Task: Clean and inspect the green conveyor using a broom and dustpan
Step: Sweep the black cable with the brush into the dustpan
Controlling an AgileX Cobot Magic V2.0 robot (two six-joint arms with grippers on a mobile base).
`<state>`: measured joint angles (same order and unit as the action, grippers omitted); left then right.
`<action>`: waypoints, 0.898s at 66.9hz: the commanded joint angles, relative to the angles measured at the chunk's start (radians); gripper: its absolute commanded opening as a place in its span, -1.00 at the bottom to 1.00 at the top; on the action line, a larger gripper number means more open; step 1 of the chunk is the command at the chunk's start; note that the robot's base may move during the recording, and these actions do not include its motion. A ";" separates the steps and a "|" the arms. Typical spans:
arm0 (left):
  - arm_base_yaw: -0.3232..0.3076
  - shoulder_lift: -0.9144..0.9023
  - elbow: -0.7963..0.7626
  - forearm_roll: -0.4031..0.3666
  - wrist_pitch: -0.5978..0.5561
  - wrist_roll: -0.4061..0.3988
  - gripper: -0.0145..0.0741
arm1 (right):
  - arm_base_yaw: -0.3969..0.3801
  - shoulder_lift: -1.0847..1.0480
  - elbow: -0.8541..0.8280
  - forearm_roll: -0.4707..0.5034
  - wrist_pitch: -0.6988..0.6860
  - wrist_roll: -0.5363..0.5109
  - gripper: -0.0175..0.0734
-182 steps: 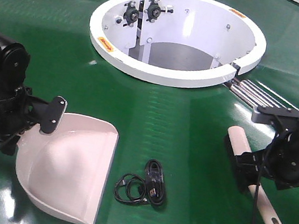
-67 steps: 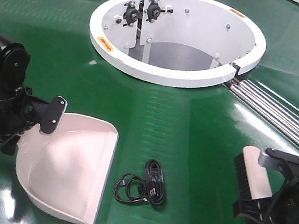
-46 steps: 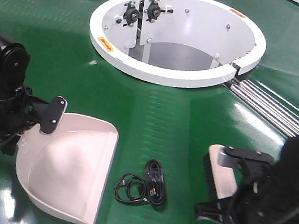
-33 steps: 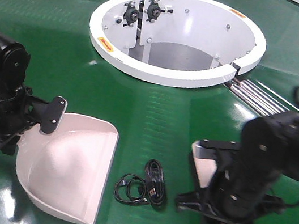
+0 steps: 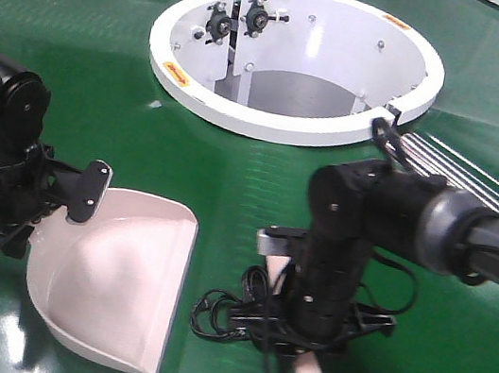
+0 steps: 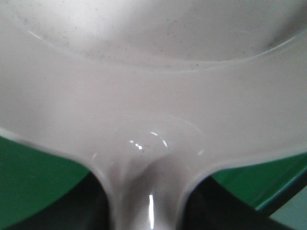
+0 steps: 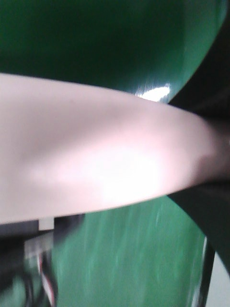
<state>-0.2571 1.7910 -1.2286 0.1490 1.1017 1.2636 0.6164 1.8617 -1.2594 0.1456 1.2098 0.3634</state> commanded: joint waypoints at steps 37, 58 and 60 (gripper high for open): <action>-0.009 -0.037 -0.028 -0.004 -0.010 -0.011 -0.69 | 0.194 0.255 -0.507 0.313 0.077 -0.185 -0.62; -0.009 -0.037 -0.028 -0.004 -0.010 -0.011 -0.69 | 0.185 0.246 -0.593 0.229 0.076 -0.180 -0.62; -0.009 -0.037 -0.028 -0.004 -0.010 -0.011 -0.69 | 0.182 0.239 -0.592 0.211 0.076 -0.179 -0.62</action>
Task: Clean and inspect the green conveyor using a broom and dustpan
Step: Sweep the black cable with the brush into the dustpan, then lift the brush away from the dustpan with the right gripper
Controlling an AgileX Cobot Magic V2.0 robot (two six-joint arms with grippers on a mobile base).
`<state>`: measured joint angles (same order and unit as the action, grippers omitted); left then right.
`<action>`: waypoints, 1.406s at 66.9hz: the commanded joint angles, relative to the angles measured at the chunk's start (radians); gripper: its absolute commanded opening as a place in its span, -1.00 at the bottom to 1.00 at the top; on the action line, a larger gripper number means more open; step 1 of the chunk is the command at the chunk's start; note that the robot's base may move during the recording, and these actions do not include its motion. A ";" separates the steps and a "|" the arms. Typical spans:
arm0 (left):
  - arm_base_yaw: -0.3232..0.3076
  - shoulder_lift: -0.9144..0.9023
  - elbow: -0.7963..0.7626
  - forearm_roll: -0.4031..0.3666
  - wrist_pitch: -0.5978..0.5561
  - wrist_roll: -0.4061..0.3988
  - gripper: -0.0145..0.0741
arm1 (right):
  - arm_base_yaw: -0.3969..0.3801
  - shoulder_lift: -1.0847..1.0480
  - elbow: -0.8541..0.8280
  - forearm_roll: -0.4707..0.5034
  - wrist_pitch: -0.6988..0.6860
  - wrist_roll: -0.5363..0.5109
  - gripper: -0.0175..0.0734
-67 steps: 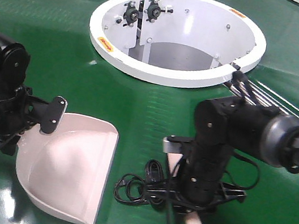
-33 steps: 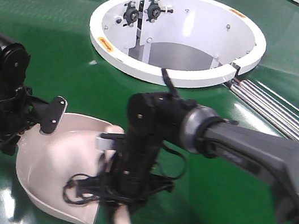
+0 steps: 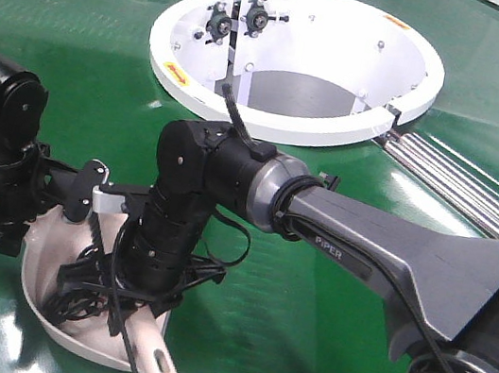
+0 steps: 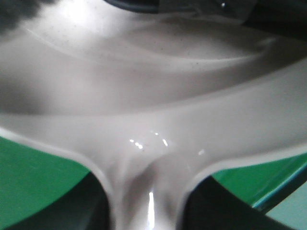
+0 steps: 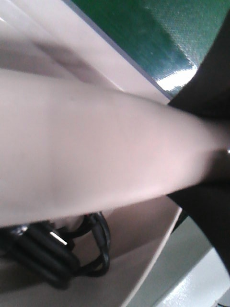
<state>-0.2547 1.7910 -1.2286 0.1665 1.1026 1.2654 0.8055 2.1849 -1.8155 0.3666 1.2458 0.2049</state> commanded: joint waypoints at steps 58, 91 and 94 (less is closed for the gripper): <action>-0.012 -0.037 -0.028 -0.021 -0.011 -0.012 -0.69 | -0.467 -0.627 0.556 -0.229 -0.122 -0.149 -0.62; -0.012 -0.037 -0.028 -0.021 -0.012 -0.012 -0.69 | -0.670 -0.689 0.701 -0.291 -0.106 -0.252 -0.62; -0.012 -0.037 -0.028 -0.021 -0.011 -0.012 -0.69 | -0.670 -0.681 0.701 -0.296 -0.104 -0.252 -0.62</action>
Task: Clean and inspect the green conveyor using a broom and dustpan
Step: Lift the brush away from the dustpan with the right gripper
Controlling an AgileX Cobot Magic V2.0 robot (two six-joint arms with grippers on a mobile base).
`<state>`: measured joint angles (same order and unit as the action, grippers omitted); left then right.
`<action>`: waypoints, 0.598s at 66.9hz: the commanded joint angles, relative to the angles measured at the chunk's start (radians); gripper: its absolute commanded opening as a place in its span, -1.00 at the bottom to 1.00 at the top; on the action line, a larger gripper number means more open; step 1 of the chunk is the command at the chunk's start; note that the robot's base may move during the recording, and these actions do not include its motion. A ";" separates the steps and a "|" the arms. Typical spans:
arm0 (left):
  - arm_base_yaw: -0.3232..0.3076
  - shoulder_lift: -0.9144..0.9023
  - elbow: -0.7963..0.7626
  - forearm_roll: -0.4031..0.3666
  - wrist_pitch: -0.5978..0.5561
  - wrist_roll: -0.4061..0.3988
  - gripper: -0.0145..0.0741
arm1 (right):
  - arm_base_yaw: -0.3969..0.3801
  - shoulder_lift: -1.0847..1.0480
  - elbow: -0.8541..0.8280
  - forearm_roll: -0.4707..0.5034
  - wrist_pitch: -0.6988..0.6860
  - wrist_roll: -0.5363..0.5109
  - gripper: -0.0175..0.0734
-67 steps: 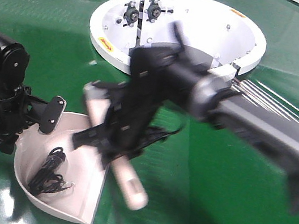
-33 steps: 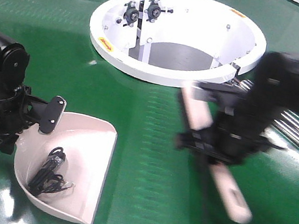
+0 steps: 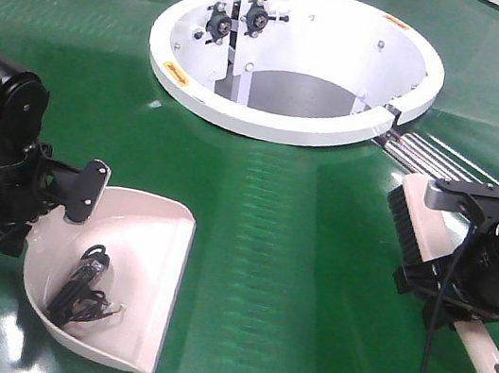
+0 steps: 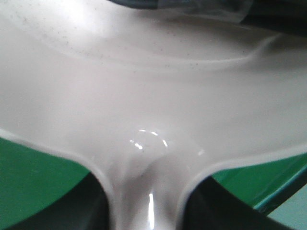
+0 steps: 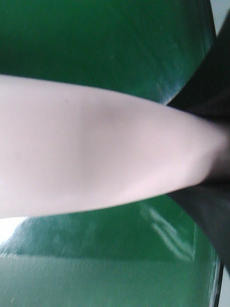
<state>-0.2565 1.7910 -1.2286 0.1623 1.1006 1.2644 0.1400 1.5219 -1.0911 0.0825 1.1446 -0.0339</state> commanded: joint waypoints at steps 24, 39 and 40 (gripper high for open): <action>-0.010 -0.037 -0.028 -0.017 -0.009 -0.011 -0.69 | -0.005 0.102 -0.023 -0.082 0.030 0.013 -0.62; -0.010 -0.037 -0.028 -0.017 -0.010 -0.011 -0.69 | -0.005 0.137 -0.023 -0.066 0.026 0.000 -0.62; -0.010 -0.037 -0.028 -0.017 -0.010 -0.011 -0.69 | -0.005 0.137 -0.023 -0.066 0.025 -0.002 -0.62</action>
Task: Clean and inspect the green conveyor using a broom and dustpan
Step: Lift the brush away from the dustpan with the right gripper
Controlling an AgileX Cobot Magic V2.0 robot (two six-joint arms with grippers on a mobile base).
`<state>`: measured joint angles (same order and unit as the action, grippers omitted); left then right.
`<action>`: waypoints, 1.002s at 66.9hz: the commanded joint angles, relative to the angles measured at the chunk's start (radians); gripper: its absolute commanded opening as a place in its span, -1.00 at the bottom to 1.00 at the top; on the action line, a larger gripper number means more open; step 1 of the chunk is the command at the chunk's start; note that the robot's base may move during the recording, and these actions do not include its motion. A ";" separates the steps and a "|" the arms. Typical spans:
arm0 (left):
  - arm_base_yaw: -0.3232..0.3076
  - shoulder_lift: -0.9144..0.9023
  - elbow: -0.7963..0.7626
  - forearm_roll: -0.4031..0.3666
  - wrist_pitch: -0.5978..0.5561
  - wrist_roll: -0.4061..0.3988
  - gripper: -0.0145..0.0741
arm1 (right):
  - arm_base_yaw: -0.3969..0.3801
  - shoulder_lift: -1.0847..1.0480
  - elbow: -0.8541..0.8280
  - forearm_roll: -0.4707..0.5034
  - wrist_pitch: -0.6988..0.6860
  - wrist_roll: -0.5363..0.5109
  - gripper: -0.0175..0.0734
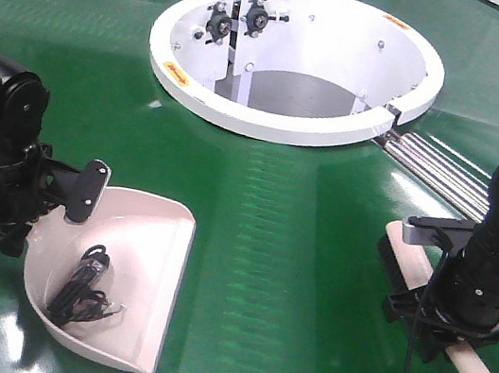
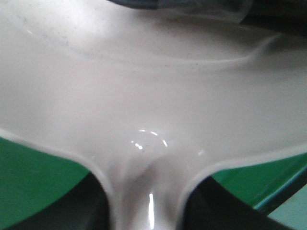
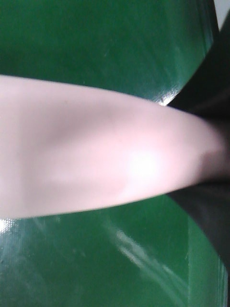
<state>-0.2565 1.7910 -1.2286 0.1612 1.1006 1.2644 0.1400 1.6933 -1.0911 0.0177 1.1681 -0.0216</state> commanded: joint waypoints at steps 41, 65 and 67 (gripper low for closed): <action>-0.009 -0.035 -0.027 -0.063 -0.045 -0.012 -0.68 | -0.005 -0.008 -0.023 0.004 -0.002 -0.021 -0.40; -0.008 -0.035 -0.027 -0.091 -0.045 -0.033 -0.19 | -0.005 -0.008 -0.023 0.004 -0.009 -0.021 0.26; -0.008 -0.035 -0.027 -0.105 -0.036 -0.033 -0.10 | -0.005 -0.008 -0.023 0.004 -0.009 -0.021 0.30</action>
<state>-0.2565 1.8002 -1.2286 0.1140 1.0582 1.2655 0.1400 1.7194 -1.0911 0.0237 1.1581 -0.0330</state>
